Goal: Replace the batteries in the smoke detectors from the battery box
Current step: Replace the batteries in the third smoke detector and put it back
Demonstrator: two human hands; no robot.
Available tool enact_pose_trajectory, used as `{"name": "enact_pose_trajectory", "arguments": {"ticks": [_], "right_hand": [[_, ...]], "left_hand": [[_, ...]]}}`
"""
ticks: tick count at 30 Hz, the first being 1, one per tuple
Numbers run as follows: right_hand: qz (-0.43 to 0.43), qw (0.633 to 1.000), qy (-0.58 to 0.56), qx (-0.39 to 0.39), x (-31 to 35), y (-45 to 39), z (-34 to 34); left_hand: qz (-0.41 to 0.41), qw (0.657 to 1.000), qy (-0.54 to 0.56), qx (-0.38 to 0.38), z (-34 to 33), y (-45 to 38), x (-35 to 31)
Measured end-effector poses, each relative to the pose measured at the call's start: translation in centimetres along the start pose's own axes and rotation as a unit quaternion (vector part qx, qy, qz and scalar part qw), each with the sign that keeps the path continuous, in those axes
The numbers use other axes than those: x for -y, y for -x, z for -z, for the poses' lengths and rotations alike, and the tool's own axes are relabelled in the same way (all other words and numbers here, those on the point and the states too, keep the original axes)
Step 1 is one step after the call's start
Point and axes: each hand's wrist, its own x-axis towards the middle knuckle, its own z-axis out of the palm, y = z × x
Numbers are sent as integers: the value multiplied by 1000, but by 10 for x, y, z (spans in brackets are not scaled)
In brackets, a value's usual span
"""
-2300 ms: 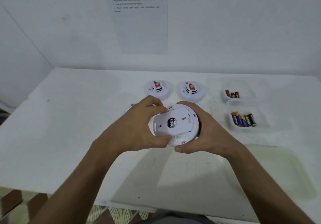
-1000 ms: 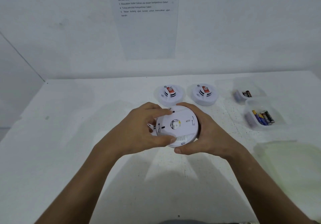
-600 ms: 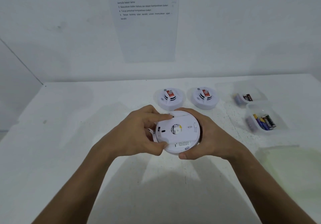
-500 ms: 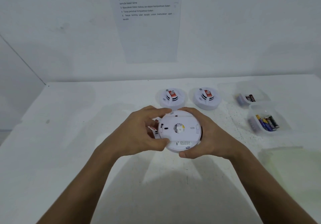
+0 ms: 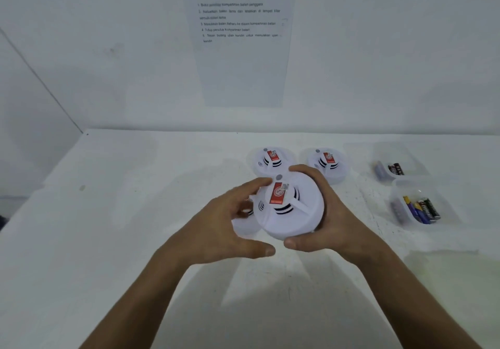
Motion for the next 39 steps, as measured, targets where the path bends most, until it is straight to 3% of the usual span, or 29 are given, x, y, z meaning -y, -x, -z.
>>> {"name": "enact_pose_trajectory", "arguments": {"ticks": [4, 10, 14, 39], "right_hand": [[-15, 999, 8, 35, 1, 3, -4], [-33, 992, 96, 71, -3, 5, 4], [-36, 991, 98, 80, -3, 3, 3], [-31, 992, 93, 83, -3, -1, -2]], "left_hand": [[-3, 999, 37, 5, 0, 2, -8], [0, 994, -111, -5, 1, 9, -14], [-12, 990, -135, -25, 1, 13, -18], [-24, 990, -132, -31, 7, 13, -20]]}}
